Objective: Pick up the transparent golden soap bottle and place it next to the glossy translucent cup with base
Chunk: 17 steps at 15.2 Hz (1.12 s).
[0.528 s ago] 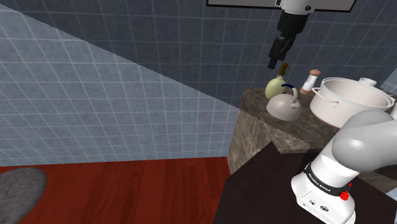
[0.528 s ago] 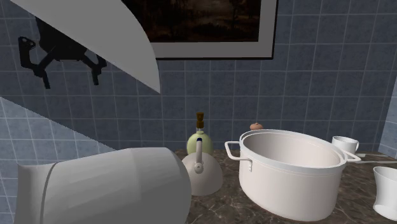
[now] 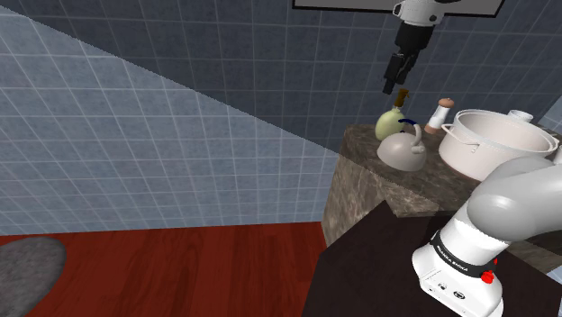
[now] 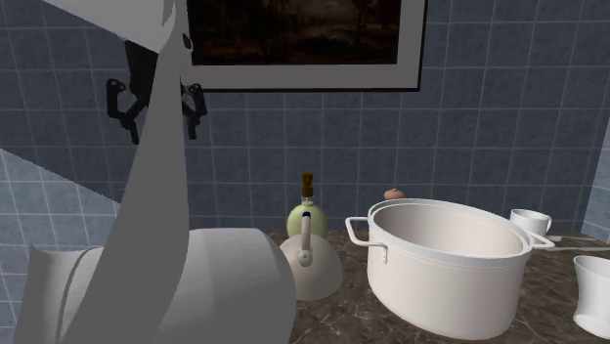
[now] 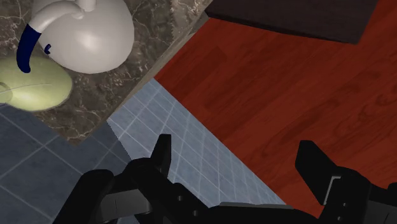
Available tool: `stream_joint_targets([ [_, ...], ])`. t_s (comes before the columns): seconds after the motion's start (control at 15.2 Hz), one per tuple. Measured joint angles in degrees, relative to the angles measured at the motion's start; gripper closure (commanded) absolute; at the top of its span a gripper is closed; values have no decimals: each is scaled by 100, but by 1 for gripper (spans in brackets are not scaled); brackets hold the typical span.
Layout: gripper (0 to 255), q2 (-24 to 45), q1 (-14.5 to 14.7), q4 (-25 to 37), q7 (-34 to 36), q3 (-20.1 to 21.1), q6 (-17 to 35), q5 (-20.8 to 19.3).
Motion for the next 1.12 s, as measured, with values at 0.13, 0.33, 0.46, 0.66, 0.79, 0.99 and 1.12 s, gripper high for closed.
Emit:
stream_joint_targets([
  [0.13, 0, 198, -81, 76, -218, -226, 120, -90],
  [0.33, 0, 525, -192, 173, -544, -566, 348, -195],
  [0.46, 0, 771, -252, 275, -750, -778, 489, -237],
  [0.66, 0, 1225, -341, 578, -1121, -1133, 637, -267],
  [0.79, 0, 1592, -368, 796, -1326, -1334, 774, -228],
  [0.99, 0, 2122, -436, 1170, -1706, -1660, 906, -136],
  [1.12, 0, 2467, -490, 1383, -1974, -1872, 1009, -42],
])
